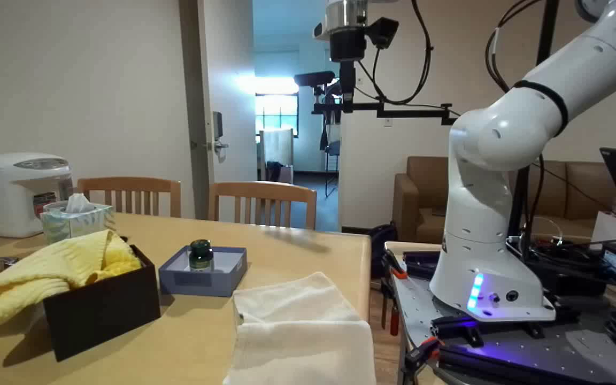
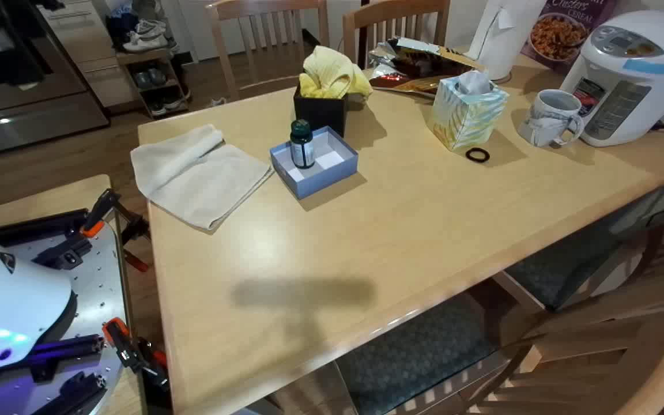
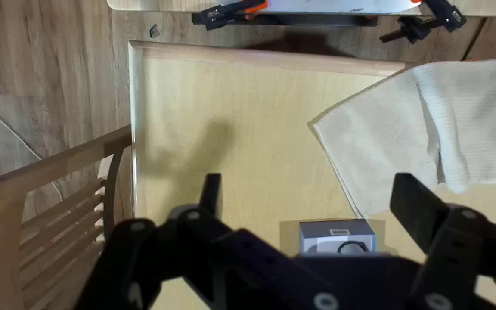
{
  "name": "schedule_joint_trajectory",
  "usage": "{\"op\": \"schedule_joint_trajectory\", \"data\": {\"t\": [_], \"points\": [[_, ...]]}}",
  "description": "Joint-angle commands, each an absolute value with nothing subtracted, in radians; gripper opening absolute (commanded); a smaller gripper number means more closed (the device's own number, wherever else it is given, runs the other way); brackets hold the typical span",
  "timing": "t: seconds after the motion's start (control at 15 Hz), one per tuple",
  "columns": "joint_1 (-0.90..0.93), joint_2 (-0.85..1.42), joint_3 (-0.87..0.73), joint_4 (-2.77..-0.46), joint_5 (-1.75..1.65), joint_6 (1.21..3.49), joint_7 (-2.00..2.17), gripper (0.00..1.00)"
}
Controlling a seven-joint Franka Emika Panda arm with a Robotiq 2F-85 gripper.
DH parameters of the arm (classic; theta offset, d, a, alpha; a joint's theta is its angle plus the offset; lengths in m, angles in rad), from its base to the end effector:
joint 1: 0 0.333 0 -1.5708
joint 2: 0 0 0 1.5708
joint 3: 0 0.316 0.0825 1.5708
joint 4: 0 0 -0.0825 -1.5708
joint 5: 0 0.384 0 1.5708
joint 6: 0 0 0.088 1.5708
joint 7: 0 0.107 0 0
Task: Remove the yellow towel from the black box and place it on the table
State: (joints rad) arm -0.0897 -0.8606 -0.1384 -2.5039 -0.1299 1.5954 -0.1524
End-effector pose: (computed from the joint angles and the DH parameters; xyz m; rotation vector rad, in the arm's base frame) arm 0.2760 -0.0865 0.5419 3.1243 -0.0289 -0.0868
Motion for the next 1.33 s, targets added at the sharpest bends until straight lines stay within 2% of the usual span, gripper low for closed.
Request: {"op": "schedule_joint_trajectory", "data": {"t": [0.0, 0.33, 0.73, 1.0, 1.27], "points": [[-0.084, -0.860, -0.142, -2.502, -0.132, 1.593, -0.149, 1.00], [-0.071, -0.809, -0.140, -2.470, -0.154, 1.508, -0.174, 1.00], [0.031, -0.721, -0.054, -2.371, -0.206, 1.707, -0.207, 1.00], [0.120, -0.575, -0.040, -2.281, -0.167, 1.856, -0.292, 1.00], [0.163, -0.371, -0.022, -2.157, -0.151, 1.884, -0.348, 1.00]]}}
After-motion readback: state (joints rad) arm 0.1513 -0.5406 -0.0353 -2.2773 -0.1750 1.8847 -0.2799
